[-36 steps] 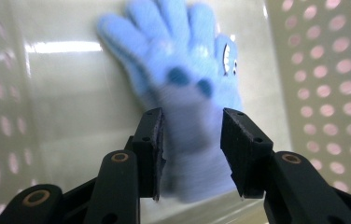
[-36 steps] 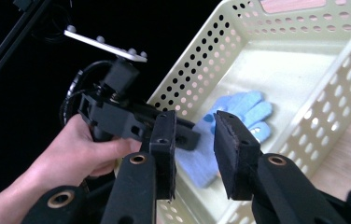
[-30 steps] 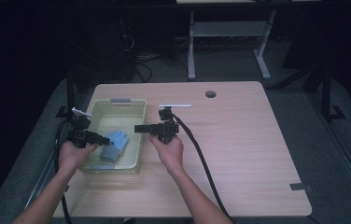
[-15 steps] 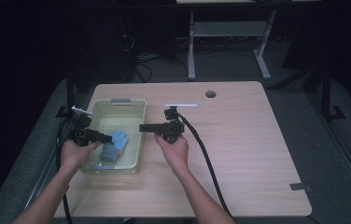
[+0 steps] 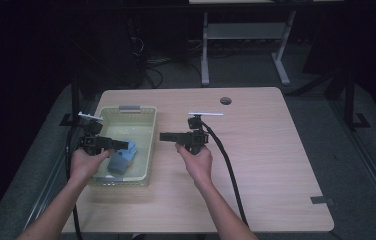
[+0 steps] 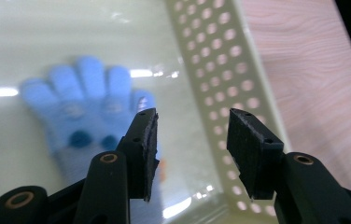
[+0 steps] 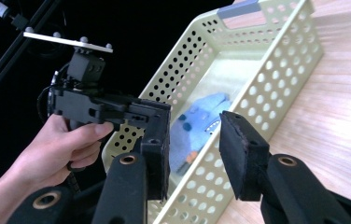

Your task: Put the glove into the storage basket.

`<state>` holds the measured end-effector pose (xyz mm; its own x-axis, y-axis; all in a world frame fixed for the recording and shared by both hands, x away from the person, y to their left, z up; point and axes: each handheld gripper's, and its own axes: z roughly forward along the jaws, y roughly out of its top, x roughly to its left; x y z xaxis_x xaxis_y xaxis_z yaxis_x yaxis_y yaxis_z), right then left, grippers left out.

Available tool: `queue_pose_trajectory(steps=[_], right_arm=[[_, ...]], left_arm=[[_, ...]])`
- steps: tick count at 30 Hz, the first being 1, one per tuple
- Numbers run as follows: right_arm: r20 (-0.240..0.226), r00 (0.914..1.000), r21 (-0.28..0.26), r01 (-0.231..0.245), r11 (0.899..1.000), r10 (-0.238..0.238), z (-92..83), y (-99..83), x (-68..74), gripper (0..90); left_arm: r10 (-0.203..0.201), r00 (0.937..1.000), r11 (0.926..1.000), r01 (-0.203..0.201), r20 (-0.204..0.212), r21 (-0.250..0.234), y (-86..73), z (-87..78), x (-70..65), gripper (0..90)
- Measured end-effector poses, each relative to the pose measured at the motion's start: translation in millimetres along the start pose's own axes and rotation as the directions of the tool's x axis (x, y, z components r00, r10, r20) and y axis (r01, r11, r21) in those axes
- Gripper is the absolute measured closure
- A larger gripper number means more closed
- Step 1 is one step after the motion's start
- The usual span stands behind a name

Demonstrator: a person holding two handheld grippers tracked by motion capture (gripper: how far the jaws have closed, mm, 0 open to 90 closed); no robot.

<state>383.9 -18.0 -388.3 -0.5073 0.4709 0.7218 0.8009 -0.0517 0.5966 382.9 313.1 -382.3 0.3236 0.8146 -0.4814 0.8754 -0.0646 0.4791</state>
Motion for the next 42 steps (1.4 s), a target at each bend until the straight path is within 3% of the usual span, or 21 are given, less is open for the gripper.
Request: queue_pose_trajectory(steps=[11, 19, 28, 37, 40, 42], right_arm=[[0.027, 0.9996, -0.023, -0.004, 1.0, 0.004, -20.1, -0.9, -9.2, 58.6], [0.043, 0.999, -0.031, -0.005, 0.999, 0.007, -31.5, -0.2, -14.2, 56.2], [0.058, 0.9981, -0.053, -0.018, 0.998, 0.021, -47.4, -2.6, -22.5, 53.7], [0.075, 0.9968, -0.085, -0.023, 0.996, 0.029, -69.4, -5.8, -29.7, 51.1], [0.082, 0.9962, -0.095, -0.021, 0.995, 0.029, -77.2, -7.0, -32.0, 50.5], [0.087, 0.9956, -0.103, -0.025, 0.994, 0.034, -83.9, -7.9, -34.4, 49.7]], left_arm=[[0.022, 0.9985, 0.9987, -0.02, 0.051, -0.047, 3.6, 5.5, -18.4, 45.5], [0.026, 0.9932, 0.9969, -0.018, 0.113, -0.077, 5.5, 6.3, -27.5, 45.2], [0.071, 0.9912, 0.9937, -0.061, 0.112, -0.095, 5.7, 6.3, -43.1, 41.0], [0.148, 0.9807, 0.9863, -0.137, 0.128, -0.093, 3.8, 12.4, -67.3, 37.5], [0.151, 0.9786, 0.9853, -0.137, 0.14, -0.102, 3.0, 16.3, -74.5, 36.1], [0.166, 0.9729, 0.9827, -0.149, 0.161, -0.11, 2.3, 19.3, -80.0, 34.7]])
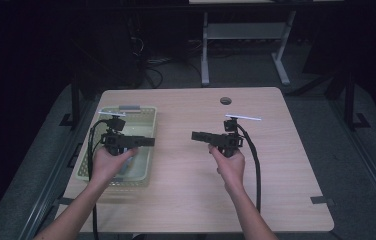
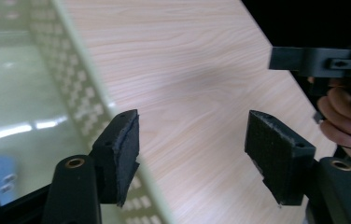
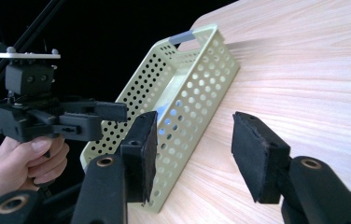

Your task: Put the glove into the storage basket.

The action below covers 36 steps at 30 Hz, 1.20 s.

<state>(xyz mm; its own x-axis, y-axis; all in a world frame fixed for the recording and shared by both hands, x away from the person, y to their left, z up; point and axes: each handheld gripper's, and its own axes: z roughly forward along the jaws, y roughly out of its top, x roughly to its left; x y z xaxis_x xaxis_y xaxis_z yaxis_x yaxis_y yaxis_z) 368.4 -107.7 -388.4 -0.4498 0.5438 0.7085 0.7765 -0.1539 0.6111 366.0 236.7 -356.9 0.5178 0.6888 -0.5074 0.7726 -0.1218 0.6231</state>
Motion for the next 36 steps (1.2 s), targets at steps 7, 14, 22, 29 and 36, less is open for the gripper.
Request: queue_pose_trajectory(steps=[7, 14, 22, 29, 36], right_arm=[[0.025, 0.9996, -0.014, -0.012, 1.0, 0.012, -16.0, -4.7, -13.5, 46.9], [0.047, 0.9984, -0.035, -0.031, 0.999, 0.033, -32.8, -8.7, -25.9, 42.0], [0.078, 0.9956, -0.057, -0.047, 0.997, 0.051, -54.7, -12.3, -37.8, 39.2], [0.101, 0.9926, -0.07, -0.06, 0.996, 0.067, -71.9, -17.2, -48.0, 37.9], [0.123, 0.9895, -0.088, -0.066, 0.994, 0.076, -89.9, -22.0, -58.9, 37.7]], left_arm=[[0.044, 0.999, 0.999, -0.044, 0.012, 0.0, 0.2, 11.0, -16.5, 30.6], [0.056, 0.9971, 0.9984, -0.056, 0.052, -0.006, -0.1, 21.1, -29.5, 28.2], [0.096, 0.9926, 0.9954, -0.096, 0.074, 0.004, -2.9, 36.6, -48.2, 27.6], [0.122, 0.9871, 0.9924, -0.123, 0.104, 0.007, -9.3, 53.8, -64.7, 27.5], [0.149, 0.981, 0.9883, -0.152, 0.124, 0.014, -16.1, 68.1, -80.8, 26.2]])
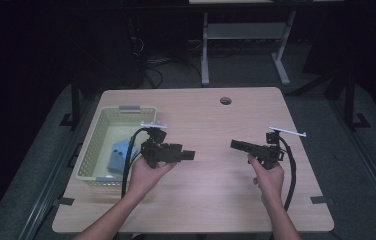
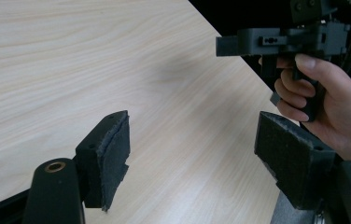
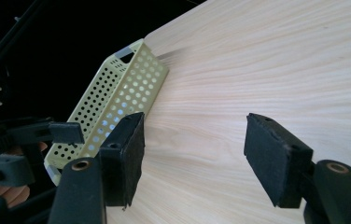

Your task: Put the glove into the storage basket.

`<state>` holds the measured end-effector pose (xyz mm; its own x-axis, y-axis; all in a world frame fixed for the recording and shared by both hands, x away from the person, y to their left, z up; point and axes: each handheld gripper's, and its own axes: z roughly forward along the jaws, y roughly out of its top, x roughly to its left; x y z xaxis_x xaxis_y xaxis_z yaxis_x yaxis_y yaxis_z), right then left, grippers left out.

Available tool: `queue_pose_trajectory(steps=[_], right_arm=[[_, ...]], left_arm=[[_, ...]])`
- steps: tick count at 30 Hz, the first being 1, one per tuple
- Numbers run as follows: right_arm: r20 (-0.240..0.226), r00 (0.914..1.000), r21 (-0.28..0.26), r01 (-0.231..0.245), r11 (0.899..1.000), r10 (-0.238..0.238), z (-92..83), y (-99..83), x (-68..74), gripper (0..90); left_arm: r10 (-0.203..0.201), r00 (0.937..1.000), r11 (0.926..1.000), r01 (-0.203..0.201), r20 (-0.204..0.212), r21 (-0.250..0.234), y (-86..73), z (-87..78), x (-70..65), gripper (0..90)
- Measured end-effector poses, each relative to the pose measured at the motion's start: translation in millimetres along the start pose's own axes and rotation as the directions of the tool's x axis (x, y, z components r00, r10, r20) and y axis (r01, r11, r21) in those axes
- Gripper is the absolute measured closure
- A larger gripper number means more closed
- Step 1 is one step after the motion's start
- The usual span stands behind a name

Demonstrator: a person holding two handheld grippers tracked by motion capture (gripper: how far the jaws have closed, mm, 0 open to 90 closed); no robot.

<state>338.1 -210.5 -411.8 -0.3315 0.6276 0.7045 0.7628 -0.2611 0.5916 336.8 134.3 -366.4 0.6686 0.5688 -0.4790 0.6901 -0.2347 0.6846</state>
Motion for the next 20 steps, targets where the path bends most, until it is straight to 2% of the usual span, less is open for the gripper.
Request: queue_pose_trajectory(steps=[6, 14, 20], right_arm=[[0.01, 0.9999, -0.01, -0.013, 1.0, 0.013, -13.2, -3.7, -8.1, 36.4], [0.053, 0.9979, -0.021, -0.035, 0.999, 0.037, -38.2, -13.8, -26.1, 35.2], [0.082, 0.9963, -0.013, -0.024, 1.0, 0.025, -50.8, -22.2, -35.8, 34.1]], left_arm=[[0.017, 0.9997, 0.9998, -0.017, 0.019, 0.007, -4.0, 12.1, -9.4, 25.7], [0.036, 0.9982, 0.9986, -0.038, 0.047, 0.036, -17.4, 29.2, -24.0, 25.7], [0.045, 0.9974, 0.9984, -0.047, 0.056, 0.032, -23.5, 36.5, -30.5, 25.7]])
